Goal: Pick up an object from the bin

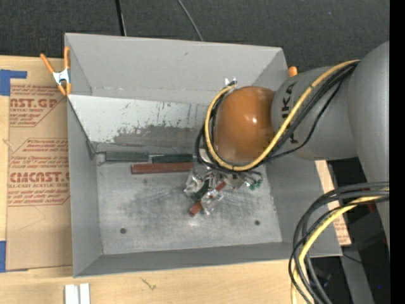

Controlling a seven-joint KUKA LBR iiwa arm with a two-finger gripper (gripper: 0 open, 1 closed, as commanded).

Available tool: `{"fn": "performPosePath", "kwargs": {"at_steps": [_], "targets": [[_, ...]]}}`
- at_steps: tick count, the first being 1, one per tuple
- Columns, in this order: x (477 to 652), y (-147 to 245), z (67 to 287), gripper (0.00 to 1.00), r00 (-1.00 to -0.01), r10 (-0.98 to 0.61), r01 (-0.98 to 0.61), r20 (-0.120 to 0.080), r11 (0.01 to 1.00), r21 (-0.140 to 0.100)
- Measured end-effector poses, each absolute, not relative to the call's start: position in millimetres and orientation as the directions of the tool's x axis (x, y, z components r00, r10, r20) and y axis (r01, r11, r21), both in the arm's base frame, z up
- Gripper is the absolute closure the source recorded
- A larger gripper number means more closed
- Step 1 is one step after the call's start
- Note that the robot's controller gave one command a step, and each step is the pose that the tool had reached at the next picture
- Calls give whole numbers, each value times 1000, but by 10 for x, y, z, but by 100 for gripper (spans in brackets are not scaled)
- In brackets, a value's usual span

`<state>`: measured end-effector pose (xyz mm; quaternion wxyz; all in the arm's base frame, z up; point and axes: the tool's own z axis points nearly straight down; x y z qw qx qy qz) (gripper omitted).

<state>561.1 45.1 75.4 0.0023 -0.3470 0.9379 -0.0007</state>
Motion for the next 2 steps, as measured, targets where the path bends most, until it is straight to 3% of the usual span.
{"fn": "performPosePath", "kwargs": {"at_steps": [1,2], "targets": [[5611,450,754,100,-759,-651,-651,-4,759,-3],[5573,451,2116,100,-771,-636,-636,-3,771,0]]}}
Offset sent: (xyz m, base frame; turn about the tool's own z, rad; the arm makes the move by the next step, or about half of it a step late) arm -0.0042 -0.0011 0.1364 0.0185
